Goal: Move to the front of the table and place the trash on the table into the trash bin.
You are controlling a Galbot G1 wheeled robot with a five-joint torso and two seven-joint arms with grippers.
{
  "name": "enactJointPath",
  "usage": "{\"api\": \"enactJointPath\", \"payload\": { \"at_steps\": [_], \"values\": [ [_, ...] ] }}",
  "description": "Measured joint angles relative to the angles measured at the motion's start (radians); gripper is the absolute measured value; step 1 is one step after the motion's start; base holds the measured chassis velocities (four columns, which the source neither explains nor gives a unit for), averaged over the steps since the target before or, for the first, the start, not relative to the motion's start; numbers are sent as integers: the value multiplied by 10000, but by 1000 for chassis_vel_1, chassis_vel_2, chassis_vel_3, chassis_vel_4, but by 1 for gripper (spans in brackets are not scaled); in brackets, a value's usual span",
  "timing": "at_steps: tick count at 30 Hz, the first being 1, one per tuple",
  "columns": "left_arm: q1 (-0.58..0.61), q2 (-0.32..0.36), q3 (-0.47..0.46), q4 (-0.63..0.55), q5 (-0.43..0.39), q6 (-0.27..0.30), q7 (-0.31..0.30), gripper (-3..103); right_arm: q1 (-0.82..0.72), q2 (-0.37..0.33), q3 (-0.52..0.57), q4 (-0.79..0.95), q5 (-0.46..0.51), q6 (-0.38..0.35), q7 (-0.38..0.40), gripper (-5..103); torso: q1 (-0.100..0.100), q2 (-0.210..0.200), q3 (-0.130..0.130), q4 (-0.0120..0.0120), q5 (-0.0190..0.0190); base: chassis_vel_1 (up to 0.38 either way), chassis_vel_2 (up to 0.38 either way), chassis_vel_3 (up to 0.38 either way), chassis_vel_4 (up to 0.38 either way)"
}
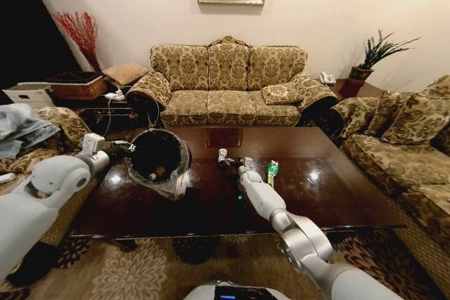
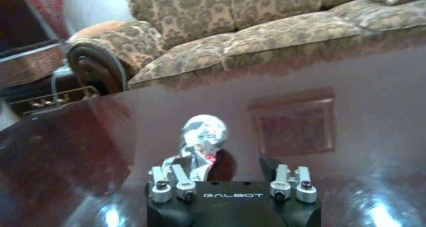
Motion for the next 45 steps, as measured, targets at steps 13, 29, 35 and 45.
{"api": "enactJointPath", "payload": {
  "at_steps": [13,29,35,45],
  "values": [
    [80,-63,-25,-38,-3,-5,2,0,-547,5,-211,694,-12,-78,-502,25,0,0,0,0,1,0,0,0,0],
    [70,-184,-46,-67,-9,-17,-11,0,-1343,0,-338,1840,-1380,1729,-615,12,0,0,0,-2,1,0,0,0,0],
    [68,-266,-48,-70,-1,-23,-12,0,-1657,3,-519,2908,-1321,1487,-982,27,0,0,0,1,0,0,0,0,0],
    [65,-287,-39,-83,2,-23,0,0,-1763,3,-704,3207,-1125,1230,-683,65,-3,1,-1,0,0,-26,21,26,-21]
  ]
}}
